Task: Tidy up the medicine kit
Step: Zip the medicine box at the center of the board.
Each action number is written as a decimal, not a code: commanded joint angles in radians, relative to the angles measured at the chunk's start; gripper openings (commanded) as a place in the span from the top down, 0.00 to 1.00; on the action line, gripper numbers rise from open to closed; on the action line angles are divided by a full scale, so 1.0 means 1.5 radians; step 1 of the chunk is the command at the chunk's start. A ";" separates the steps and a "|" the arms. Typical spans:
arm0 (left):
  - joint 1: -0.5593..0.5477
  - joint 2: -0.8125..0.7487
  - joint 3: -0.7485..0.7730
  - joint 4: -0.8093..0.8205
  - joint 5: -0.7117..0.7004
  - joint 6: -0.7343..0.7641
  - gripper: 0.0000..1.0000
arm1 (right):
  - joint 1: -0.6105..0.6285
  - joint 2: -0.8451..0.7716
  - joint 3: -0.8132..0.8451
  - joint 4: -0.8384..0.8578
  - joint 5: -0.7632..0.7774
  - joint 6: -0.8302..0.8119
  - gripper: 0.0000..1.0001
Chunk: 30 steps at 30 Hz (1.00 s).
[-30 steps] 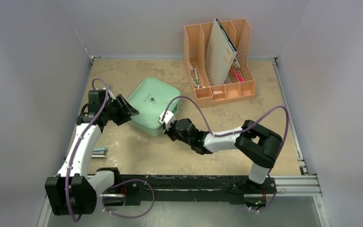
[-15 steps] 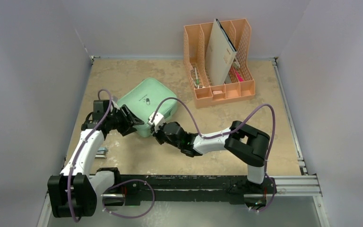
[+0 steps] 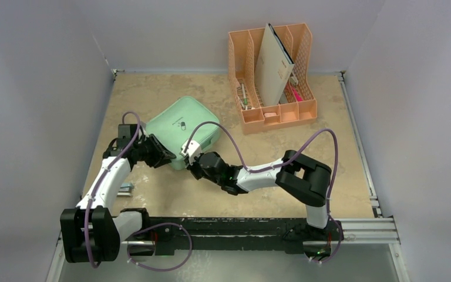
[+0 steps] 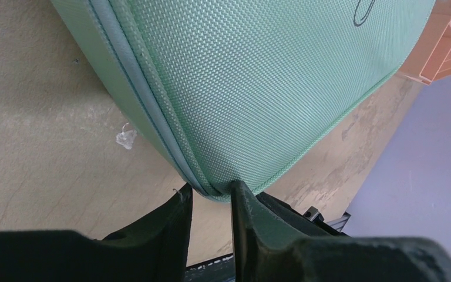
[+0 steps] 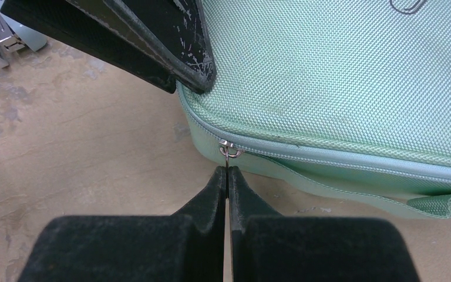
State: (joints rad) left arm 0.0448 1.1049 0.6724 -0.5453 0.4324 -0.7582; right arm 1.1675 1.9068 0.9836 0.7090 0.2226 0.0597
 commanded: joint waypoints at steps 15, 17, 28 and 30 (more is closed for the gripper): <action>0.002 0.049 0.018 -0.017 -0.122 0.071 0.80 | -0.030 -0.036 -0.028 0.039 0.050 -0.082 1.00; 0.002 0.050 0.018 -0.018 -0.124 0.072 0.81 | -0.039 -0.042 -0.037 0.042 0.047 -0.089 1.00; 0.002 0.055 0.022 -0.023 -0.137 0.073 0.83 | -0.092 -0.071 -0.072 0.059 0.021 -0.126 1.00; 0.002 0.053 0.022 -0.027 -0.142 0.073 0.83 | -0.109 -0.075 -0.078 0.062 0.017 -0.126 1.00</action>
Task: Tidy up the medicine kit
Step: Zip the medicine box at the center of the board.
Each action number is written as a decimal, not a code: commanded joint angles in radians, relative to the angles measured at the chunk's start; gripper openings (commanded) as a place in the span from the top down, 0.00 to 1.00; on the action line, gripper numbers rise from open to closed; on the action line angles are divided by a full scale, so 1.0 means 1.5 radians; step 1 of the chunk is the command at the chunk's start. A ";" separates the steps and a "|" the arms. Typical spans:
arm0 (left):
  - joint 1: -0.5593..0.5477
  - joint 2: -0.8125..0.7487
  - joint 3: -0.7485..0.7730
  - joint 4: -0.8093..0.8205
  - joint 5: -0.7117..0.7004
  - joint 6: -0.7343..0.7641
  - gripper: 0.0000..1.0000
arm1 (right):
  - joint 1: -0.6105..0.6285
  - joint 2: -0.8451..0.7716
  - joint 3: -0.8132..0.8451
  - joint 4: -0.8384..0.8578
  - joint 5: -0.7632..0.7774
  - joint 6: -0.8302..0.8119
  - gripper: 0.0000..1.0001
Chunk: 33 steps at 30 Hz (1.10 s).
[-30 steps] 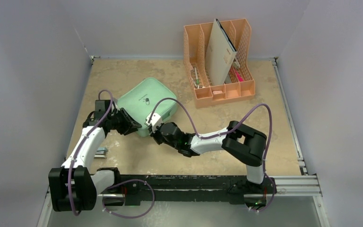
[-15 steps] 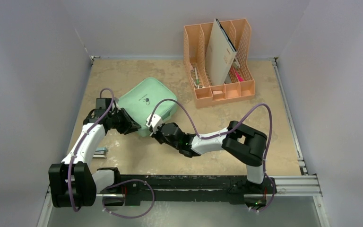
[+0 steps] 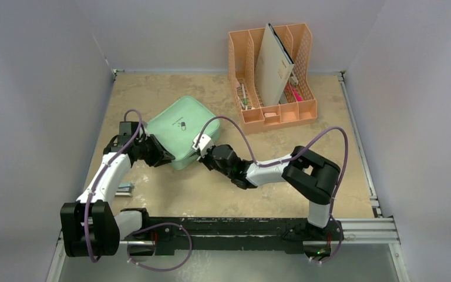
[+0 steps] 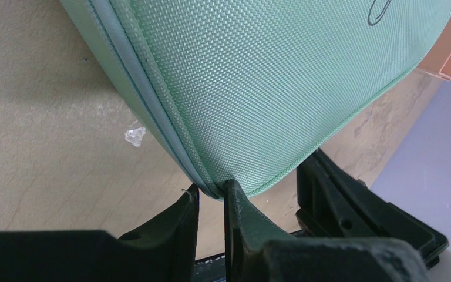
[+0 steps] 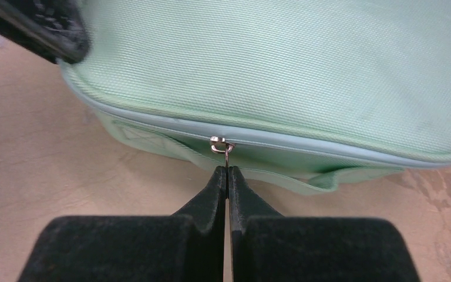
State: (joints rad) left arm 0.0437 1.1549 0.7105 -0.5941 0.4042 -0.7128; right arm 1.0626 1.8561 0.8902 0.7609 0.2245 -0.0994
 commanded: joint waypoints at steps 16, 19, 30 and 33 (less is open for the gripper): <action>0.002 0.018 0.003 0.008 -0.146 0.047 0.85 | -0.145 -0.029 0.007 0.001 -0.018 -0.024 1.00; 0.003 0.029 0.002 0.015 -0.136 0.044 0.85 | -0.152 -0.022 0.008 0.003 -0.012 -0.017 1.00; 0.009 0.033 0.105 -0.019 -0.139 0.043 0.85 | -0.151 -0.049 -0.026 0.029 -0.028 -0.007 1.00; 0.009 0.022 0.150 -0.029 -0.125 0.036 0.84 | -0.150 -0.055 -0.025 0.019 -0.054 0.001 1.00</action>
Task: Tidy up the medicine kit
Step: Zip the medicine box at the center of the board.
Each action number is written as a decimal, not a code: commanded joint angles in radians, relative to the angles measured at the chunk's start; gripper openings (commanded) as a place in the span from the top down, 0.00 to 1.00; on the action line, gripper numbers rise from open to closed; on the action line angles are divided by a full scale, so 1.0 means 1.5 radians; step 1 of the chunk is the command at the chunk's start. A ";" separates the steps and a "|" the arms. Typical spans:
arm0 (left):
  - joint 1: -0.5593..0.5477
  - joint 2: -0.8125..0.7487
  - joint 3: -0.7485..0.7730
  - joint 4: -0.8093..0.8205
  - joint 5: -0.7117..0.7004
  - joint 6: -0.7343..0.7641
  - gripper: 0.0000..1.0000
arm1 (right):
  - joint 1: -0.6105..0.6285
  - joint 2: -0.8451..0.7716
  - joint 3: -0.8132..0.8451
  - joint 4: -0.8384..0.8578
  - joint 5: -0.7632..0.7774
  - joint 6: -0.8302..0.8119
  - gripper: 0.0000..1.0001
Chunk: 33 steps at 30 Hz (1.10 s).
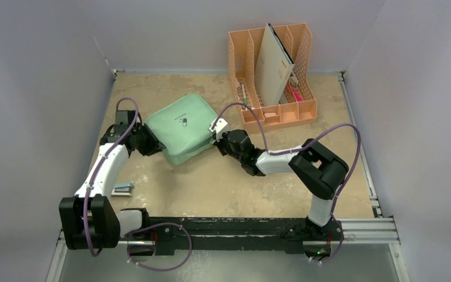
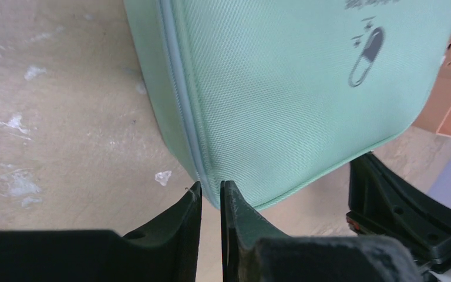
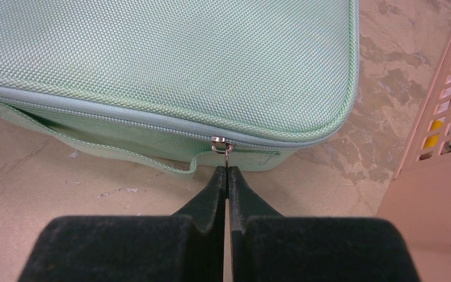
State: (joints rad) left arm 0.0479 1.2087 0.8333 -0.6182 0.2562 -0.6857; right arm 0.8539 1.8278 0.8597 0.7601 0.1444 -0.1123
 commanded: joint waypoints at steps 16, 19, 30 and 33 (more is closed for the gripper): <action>0.006 -0.174 0.001 0.073 0.154 -0.077 0.66 | 0.079 -0.060 -0.021 0.045 0.031 0.068 1.00; 0.005 -0.182 -0.028 0.077 0.171 -0.105 0.66 | 0.095 -0.072 -0.030 0.049 0.038 0.101 1.00; -0.028 -0.186 -0.119 0.127 0.176 -0.186 0.51 | 0.167 -0.083 -0.033 0.057 0.079 0.186 1.00; -0.028 -0.190 -0.141 0.148 0.184 -0.205 0.51 | 0.184 -0.070 -0.022 0.059 0.075 0.191 1.00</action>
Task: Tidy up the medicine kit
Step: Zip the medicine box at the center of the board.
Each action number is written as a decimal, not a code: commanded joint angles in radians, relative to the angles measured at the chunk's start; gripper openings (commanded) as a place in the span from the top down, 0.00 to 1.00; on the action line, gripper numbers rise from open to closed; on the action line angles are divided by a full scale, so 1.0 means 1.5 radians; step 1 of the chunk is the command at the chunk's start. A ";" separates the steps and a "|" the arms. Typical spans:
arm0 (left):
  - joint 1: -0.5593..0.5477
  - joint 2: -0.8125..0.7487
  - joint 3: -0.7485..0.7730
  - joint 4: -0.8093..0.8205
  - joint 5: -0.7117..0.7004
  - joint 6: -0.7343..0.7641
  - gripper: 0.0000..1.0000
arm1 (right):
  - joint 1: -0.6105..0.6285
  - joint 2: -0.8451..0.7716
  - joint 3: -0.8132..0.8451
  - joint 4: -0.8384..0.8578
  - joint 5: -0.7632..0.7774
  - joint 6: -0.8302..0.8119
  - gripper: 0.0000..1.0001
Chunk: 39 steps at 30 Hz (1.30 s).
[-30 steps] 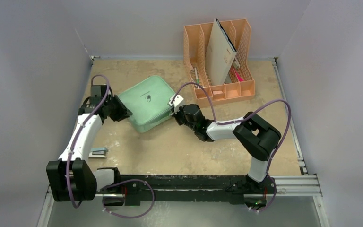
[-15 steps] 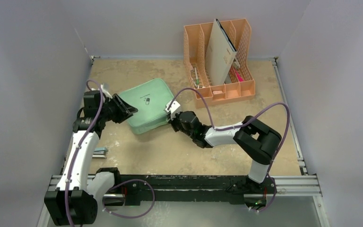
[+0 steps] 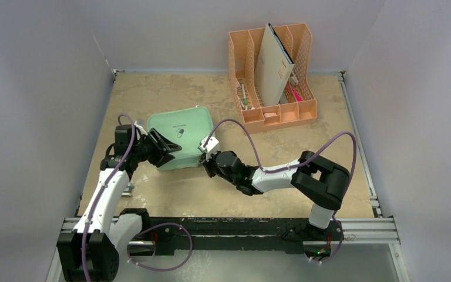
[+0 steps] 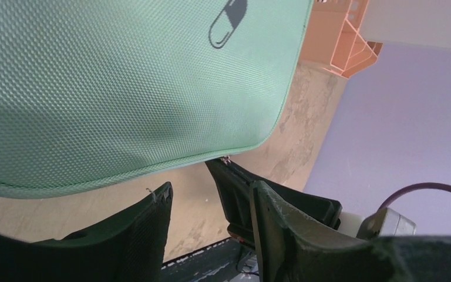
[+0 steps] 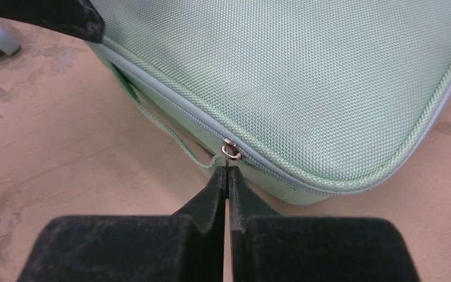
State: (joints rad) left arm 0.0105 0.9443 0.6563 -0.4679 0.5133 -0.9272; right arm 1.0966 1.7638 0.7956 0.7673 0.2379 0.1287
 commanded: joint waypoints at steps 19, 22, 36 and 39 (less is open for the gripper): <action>-0.027 -0.156 -0.065 -0.142 -0.152 -0.240 0.49 | 0.097 0.024 0.079 0.048 0.042 0.036 1.00; -0.027 -0.155 -0.065 -0.154 -0.161 -0.266 0.50 | 0.100 0.024 0.080 0.049 0.044 0.034 1.00; -0.027 -0.058 -0.082 -0.090 -0.203 -0.278 0.60 | 0.101 0.031 0.069 0.052 0.048 0.031 1.00; -0.027 -0.058 -0.085 -0.099 -0.233 -0.273 0.67 | 0.101 0.026 0.056 0.048 0.049 0.024 1.00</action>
State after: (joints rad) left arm -0.0280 0.8547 0.5262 -0.6064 0.2611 -1.2942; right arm 1.2392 1.8141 0.8600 0.7528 0.2794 0.1719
